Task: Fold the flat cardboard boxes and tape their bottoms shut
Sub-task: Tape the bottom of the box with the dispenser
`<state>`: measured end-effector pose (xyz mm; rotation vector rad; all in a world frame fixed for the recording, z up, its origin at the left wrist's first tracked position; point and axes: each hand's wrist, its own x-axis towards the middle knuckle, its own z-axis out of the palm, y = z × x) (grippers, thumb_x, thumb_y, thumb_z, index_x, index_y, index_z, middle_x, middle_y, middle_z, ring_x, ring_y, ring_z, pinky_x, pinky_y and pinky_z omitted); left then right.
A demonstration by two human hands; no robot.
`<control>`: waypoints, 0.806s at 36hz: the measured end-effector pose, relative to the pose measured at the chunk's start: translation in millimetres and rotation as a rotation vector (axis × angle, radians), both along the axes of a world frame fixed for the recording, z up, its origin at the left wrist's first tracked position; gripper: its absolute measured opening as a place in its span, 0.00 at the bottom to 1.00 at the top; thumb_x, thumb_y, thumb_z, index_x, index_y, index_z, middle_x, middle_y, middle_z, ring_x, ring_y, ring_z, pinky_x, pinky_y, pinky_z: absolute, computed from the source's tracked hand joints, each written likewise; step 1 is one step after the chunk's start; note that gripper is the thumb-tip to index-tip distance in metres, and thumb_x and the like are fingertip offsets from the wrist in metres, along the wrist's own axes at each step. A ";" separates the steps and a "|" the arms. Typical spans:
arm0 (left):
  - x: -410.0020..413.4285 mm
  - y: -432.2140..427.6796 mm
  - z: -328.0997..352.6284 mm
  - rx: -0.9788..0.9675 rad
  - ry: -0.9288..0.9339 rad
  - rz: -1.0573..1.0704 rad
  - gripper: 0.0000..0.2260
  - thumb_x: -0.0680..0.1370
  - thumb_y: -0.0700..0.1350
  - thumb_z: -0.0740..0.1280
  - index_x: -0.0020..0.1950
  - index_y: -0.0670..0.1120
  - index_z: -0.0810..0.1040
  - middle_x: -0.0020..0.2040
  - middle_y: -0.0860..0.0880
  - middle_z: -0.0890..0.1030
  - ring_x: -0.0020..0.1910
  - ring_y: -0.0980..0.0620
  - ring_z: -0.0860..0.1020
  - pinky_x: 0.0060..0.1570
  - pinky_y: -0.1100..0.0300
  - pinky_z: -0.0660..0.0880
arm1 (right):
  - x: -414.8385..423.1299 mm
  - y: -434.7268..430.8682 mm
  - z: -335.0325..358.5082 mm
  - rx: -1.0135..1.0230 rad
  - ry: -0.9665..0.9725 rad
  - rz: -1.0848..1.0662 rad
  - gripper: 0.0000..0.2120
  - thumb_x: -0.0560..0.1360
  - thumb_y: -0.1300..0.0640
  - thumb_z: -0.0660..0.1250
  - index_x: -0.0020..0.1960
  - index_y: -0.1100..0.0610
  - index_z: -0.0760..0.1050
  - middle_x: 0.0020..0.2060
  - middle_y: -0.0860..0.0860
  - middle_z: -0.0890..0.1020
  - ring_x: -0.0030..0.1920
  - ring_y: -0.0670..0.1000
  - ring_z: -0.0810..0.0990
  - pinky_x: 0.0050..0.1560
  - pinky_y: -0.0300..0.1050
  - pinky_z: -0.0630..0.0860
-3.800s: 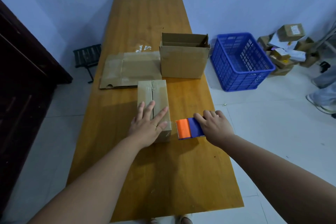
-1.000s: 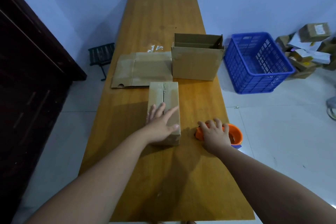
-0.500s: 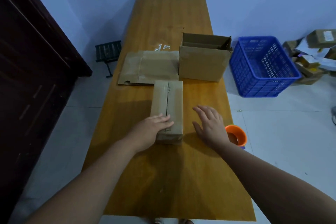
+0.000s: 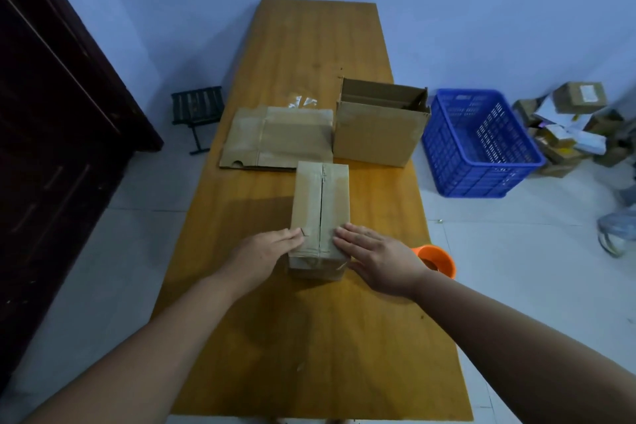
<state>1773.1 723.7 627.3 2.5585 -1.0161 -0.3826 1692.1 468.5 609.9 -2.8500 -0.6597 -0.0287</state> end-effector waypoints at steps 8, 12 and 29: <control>5.8 4.8 -2.5 0.005 -0.328 -0.142 0.29 0.59 0.38 0.81 0.59 0.48 0.81 0.55 0.52 0.83 0.50 0.47 0.82 0.41 0.53 0.82 | 1.3 -0.8 -2.1 -0.007 -0.102 0.050 0.24 0.75 0.58 0.70 0.69 0.58 0.71 0.67 0.55 0.74 0.68 0.55 0.72 0.63 0.49 0.73; 5.6 5.2 -0.8 -0.021 -0.363 -0.180 0.28 0.59 0.41 0.82 0.58 0.48 0.82 0.54 0.52 0.83 0.46 0.50 0.82 0.36 0.57 0.81 | 2.7 -1.8 -3.6 -0.019 -0.093 0.048 0.21 0.78 0.52 0.60 0.69 0.58 0.71 0.67 0.54 0.74 0.68 0.54 0.72 0.65 0.48 0.71; -0.7 -6.8 -22.7 -0.164 -0.408 -0.115 0.25 0.62 0.43 0.80 0.54 0.49 0.71 0.52 0.48 0.80 0.46 0.47 0.80 0.38 0.54 0.80 | -1.0 11.1 -11.8 0.041 -0.233 -0.050 0.22 0.76 0.49 0.59 0.63 0.60 0.78 0.61 0.55 0.80 0.63 0.55 0.77 0.59 0.46 0.74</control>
